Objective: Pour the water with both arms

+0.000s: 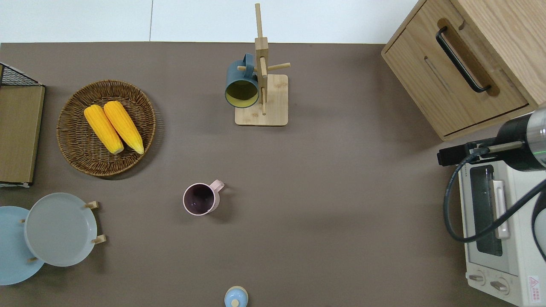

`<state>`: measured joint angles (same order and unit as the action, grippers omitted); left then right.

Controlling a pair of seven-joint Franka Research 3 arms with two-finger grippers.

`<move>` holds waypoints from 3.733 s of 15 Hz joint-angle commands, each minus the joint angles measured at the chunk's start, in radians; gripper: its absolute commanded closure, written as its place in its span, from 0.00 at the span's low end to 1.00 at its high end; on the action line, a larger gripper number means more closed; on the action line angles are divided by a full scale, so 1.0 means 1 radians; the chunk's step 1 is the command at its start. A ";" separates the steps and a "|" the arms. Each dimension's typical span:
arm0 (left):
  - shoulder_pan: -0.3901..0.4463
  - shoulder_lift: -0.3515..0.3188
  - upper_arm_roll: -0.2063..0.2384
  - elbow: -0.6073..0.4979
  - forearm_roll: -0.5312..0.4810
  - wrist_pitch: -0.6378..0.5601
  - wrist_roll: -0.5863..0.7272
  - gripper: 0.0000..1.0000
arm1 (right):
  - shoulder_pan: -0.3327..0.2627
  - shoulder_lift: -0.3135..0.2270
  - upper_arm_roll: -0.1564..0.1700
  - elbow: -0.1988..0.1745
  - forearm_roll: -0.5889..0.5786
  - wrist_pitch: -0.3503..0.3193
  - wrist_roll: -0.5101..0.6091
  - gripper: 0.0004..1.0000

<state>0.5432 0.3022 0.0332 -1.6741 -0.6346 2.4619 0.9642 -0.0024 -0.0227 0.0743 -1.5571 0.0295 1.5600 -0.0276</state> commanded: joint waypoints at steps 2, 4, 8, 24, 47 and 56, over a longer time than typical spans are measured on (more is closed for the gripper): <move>0.009 0.017 -0.007 0.033 -0.062 -0.011 0.094 1.00 | -0.002 -0.005 -0.002 0.002 0.018 -0.003 -0.017 0.01; 0.012 0.018 -0.007 0.040 -0.066 -0.012 0.099 1.00 | -0.002 -0.005 -0.001 0.002 0.018 -0.003 -0.017 0.01; 0.023 0.035 -0.007 0.040 -0.083 -0.008 0.143 1.00 | -0.002 -0.005 -0.001 0.002 0.018 -0.003 -0.017 0.01; 0.005 0.034 -0.003 0.044 -0.068 0.003 0.025 0.00 | -0.002 -0.005 -0.002 0.002 0.018 -0.003 -0.017 0.01; -0.009 -0.066 0.011 0.157 0.437 -0.394 -0.367 0.00 | -0.002 -0.005 -0.001 0.002 0.018 -0.003 -0.017 0.01; -0.089 -0.185 0.030 0.139 0.549 -0.638 -0.456 0.00 | -0.002 -0.005 -0.001 0.002 0.018 -0.003 -0.017 0.01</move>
<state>0.5273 0.1527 0.0385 -1.5199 -0.1248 1.8932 0.5635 -0.0024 -0.0227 0.0743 -1.5571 0.0296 1.5600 -0.0276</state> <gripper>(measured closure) 0.000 0.004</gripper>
